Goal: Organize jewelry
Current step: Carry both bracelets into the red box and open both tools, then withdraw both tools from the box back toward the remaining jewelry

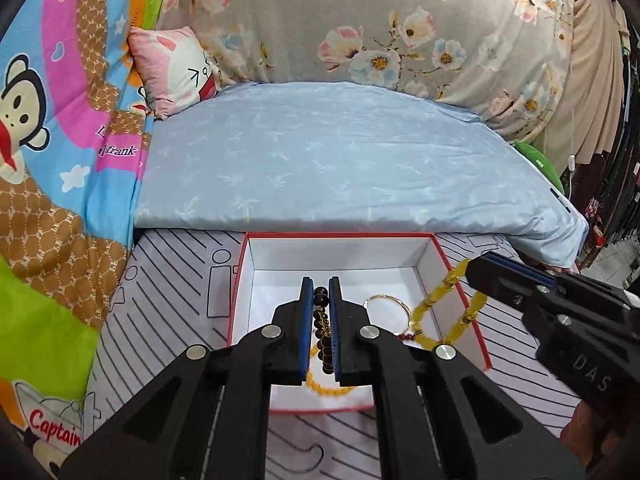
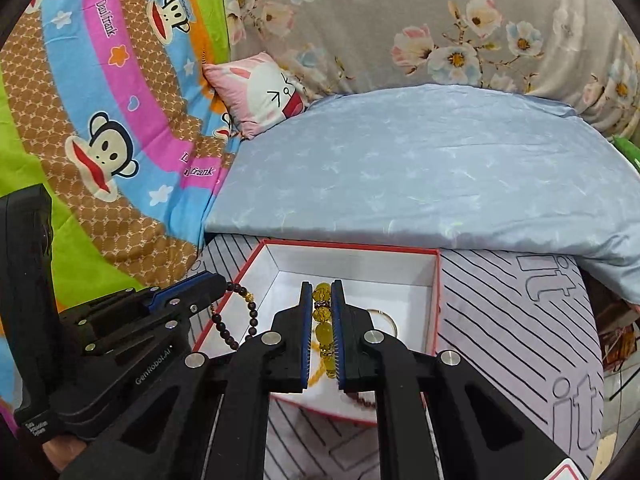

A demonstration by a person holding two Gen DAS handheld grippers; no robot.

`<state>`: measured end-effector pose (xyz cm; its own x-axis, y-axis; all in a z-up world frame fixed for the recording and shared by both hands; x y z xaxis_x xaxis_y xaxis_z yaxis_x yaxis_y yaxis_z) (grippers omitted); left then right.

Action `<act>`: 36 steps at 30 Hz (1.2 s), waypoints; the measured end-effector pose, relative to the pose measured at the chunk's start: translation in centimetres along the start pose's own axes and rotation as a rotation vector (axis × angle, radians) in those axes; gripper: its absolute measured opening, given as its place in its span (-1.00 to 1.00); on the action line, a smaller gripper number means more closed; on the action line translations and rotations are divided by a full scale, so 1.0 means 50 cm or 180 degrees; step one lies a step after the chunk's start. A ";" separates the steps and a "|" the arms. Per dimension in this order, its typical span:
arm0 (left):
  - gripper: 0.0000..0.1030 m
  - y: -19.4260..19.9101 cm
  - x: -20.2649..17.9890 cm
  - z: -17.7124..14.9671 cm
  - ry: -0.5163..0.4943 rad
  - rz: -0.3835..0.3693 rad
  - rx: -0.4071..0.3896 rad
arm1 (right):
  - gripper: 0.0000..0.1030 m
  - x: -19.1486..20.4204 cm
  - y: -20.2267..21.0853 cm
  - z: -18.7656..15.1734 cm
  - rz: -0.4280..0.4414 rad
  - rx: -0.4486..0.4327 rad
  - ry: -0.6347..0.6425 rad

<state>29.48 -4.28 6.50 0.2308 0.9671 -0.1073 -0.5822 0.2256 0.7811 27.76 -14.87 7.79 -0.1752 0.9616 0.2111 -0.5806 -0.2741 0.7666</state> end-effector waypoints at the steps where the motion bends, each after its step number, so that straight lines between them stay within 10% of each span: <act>1: -0.85 -0.015 0.002 0.007 0.0012 -0.0006 0.0017 | -0.81 -0.001 -0.017 0.005 0.0005 0.0034 -0.0007; 16: -0.84 -0.137 0.012 0.016 0.0053 0.0084 0.0231 | -0.77 -0.031 -0.156 0.011 -0.0152 0.0323 -0.0042; 22: -0.36 -0.131 0.019 0.012 0.0104 0.0149 0.0204 | -0.32 -0.043 -0.124 0.009 -0.0252 0.0187 -0.0051; 36: -0.31 -0.049 0.001 -0.034 0.0116 0.0133 0.0131 | -0.26 -0.030 -0.013 -0.053 -0.0278 0.0035 -0.0065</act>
<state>29.59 -4.57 3.56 0.1781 0.9793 -0.0958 -0.5580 0.1807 0.8099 26.28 -16.18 5.35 -0.1079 0.9820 0.1553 -0.5843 -0.1891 0.7892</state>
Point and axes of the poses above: each gripper's, at about its wrist camera, not at the fingertips, and y roughly against the way its jaws point, x to its left, z to its top, the point moved 9 cm from there along -y, roughly the way its jaws point, and after that the axes turned 11 degrees about x, right-handed, at the moved point
